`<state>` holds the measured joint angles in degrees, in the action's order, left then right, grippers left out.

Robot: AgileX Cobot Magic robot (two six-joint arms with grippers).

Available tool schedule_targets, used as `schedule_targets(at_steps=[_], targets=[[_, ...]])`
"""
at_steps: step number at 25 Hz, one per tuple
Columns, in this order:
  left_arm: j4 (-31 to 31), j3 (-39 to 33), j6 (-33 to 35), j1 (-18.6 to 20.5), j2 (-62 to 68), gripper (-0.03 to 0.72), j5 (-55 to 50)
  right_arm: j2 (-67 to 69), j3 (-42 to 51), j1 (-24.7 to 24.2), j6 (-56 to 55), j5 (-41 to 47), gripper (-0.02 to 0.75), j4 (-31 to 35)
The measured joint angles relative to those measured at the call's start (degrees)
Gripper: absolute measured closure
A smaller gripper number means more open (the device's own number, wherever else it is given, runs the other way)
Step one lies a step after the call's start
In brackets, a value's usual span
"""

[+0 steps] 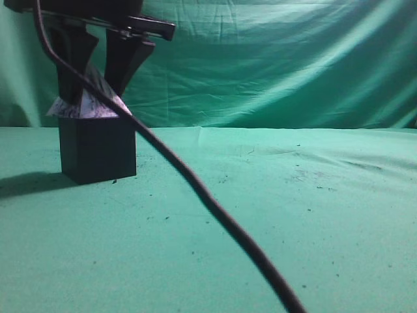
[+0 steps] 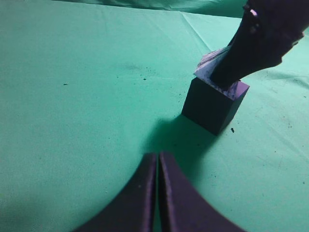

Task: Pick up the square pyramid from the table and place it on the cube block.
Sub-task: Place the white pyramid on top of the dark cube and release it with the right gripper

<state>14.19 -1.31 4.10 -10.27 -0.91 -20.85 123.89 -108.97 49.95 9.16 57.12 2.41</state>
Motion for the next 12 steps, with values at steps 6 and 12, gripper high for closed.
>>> schedule_targets(at_steps=[6,12], targets=[[0.00,0.00,0.00,0.00,0.00,0.688,0.00,-0.62,-3.50,0.00,0.00,2.80,0.103,-0.37],[0.00,0.00,0.00,0.00,0.00,0.688,0.00,-3.22,-16.36,0.00,0.00,12.97,0.258,-2.13]])
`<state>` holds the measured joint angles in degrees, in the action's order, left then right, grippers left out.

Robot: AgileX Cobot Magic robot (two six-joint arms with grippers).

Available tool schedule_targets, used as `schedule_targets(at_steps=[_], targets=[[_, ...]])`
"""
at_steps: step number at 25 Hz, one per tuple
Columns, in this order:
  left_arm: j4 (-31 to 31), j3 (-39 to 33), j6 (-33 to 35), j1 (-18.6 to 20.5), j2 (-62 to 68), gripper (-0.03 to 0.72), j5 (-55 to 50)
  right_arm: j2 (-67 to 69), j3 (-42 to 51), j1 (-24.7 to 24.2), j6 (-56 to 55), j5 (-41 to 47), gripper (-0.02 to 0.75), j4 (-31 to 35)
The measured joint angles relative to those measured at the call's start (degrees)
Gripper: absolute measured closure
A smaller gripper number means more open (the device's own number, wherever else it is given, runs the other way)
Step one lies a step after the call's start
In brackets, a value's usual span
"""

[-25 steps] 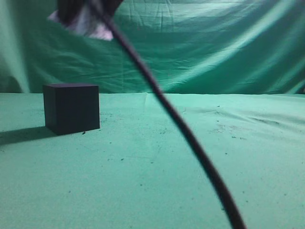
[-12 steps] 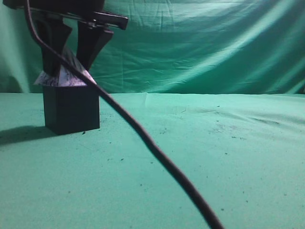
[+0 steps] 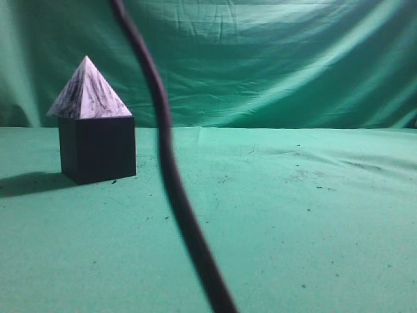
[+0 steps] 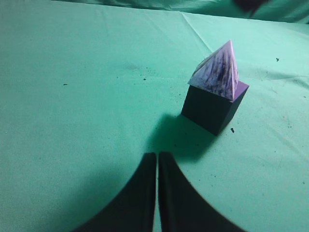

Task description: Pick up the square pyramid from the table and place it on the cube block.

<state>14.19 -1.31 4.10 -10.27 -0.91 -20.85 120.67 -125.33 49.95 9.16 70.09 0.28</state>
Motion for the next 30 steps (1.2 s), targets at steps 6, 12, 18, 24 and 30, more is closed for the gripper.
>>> schedule_targets(at_steps=[6,12,18,24,30], targets=[[0.00,0.00,0.00,0.00,0.00,0.688,0.00,-7.62,-3.59,0.00,-1.83,2.03,0.701,-0.92],[0.00,0.00,0.00,0.00,0.00,0.688,0.00,-23.58,6.80,0.00,-5.06,2.25,0.738,-1.28],[0.00,0.00,0.00,0.00,0.00,0.688,0.00,-40.22,27.59,0.00,-7.04,0.82,0.738,-1.49],[0.00,0.00,0.00,0.00,0.00,0.688,0.00,-57.88,50.80,0.00,-7.17,-14.99,0.738,-1.53],[0.00,0.00,0.00,0.00,0.00,0.688,0.00,-74.41,67.59,0.00,-7.39,-23.13,0.738,-1.41]])
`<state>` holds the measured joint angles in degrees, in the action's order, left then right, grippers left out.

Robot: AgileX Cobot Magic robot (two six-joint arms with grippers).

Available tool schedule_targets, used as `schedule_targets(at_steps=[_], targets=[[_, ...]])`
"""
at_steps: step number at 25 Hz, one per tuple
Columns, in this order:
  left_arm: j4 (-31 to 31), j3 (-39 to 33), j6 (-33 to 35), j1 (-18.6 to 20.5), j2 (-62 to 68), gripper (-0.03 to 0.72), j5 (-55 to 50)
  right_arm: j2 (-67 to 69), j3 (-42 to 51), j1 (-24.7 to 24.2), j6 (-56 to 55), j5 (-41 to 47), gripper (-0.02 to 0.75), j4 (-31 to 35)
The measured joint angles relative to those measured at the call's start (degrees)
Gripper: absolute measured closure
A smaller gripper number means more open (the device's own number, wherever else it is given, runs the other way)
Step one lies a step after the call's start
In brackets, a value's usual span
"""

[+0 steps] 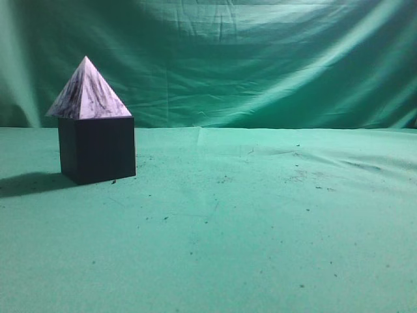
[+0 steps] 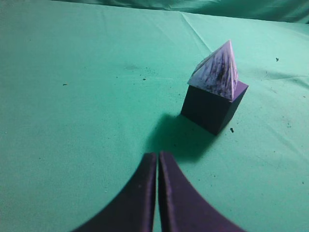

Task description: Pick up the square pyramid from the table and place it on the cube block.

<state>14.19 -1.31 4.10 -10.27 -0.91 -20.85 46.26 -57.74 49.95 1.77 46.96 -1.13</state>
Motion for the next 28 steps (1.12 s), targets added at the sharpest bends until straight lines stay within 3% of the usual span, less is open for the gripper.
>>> schedule_targets(at_steps=[6,7,8,10,15,21,24,28], targets=[[0.00,0.00,0.00,0.00,0.00,0.688,0.00,-10.20,9.26,0.00,-0.46,-1.42,0.738,-1.62],[0.00,0.00,0.00,0.00,0.00,0.688,0.00,-11.72,11.02,0.00,-1.05,-3.20,0.738,-2.32],[0.00,0.00,0.00,0.00,0.00,0.688,0.00,-13.43,13.37,-0.12,-1.62,-5.78,0.691,-3.47],[0.00,0.00,0.00,0.00,0.00,0.688,0.00,-17.23,18.99,-2.19,-2.14,-11.51,0.691,-4.43],[0.00,0.00,0.00,0.00,0.00,0.688,0.00,-28.72,34.92,-15.68,-2.59,-27.66,0.691,-4.67],[0.00,0.00,0.00,0.00,0.00,0.688,0.00,-41.94,51.11,-35.57,-4.70,-34.15,0.691,-3.17],[0.00,0.00,0.00,0.00,0.00,0.688,0.00,-46.30,56.72,-41.44,-5.12,-34.91,0.691,-2.70],[0.00,0.00,0.00,0.00,0.00,0.688,0.00,-46.76,59.18,-43.20,-5.35,-31.95,0.691,-2.60]])
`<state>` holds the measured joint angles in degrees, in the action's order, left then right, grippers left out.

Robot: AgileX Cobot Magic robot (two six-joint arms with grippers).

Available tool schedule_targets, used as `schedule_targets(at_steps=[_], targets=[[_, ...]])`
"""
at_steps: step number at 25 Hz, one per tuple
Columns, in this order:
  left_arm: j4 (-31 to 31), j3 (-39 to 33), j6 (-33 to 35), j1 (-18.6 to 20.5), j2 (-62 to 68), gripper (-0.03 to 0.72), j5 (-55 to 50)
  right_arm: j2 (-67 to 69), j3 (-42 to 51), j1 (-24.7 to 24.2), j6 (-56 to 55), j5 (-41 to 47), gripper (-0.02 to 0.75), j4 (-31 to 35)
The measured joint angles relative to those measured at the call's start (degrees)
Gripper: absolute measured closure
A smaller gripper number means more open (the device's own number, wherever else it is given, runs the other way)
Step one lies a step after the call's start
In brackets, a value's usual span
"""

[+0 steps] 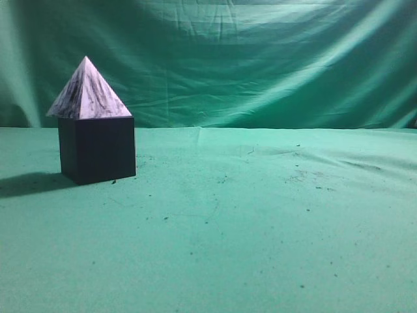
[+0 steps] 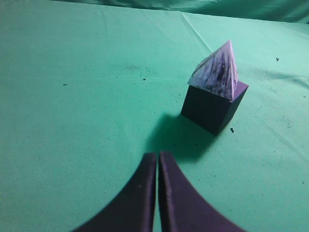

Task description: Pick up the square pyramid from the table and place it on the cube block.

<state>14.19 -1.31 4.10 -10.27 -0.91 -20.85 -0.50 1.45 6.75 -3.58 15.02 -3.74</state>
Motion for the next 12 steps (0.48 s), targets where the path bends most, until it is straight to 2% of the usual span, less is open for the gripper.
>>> schedule_targets(at_steps=[4,12], targets=[[0.00,0.00,0.00,0.00,0.00,0.688,0.00,0.00,0.13,0.00,0.00,5.68,0.691,0.00],[0.00,0.00,0.00,0.00,0.00,0.688,0.00,-0.02,0.16,0.00,0.00,6.83,0.691,0.00]])
